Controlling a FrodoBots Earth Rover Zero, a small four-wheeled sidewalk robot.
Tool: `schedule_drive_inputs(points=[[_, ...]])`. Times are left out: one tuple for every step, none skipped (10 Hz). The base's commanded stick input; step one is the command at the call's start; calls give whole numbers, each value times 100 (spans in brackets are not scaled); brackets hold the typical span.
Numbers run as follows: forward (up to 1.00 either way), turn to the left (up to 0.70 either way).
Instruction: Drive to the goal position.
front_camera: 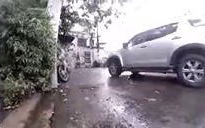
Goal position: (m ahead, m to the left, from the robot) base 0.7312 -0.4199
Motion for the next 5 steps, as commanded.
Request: schedule_drive_inputs(points=[[100,27],[100,27],[100,27],[100,20],[100,0]])
